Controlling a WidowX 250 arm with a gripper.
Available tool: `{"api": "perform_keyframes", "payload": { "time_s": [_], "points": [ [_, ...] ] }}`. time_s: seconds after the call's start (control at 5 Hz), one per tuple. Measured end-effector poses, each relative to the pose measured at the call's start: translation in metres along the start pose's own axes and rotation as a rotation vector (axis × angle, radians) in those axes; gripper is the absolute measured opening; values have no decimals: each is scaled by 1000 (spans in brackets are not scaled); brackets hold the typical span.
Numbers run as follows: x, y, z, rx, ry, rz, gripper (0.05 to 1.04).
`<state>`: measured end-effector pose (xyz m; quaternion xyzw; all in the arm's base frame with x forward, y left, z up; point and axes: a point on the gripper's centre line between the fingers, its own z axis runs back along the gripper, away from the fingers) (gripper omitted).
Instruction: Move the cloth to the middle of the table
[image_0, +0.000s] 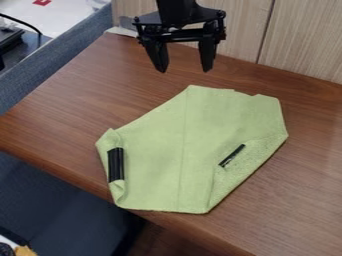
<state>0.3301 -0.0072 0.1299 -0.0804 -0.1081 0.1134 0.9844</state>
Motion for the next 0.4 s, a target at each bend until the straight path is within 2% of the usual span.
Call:
{"api": "perform_keyframes", "payload": {
  "time_s": [0.4],
  "points": [
    [0, 0, 0, 0, 0, 5, 999]
  ]
}}
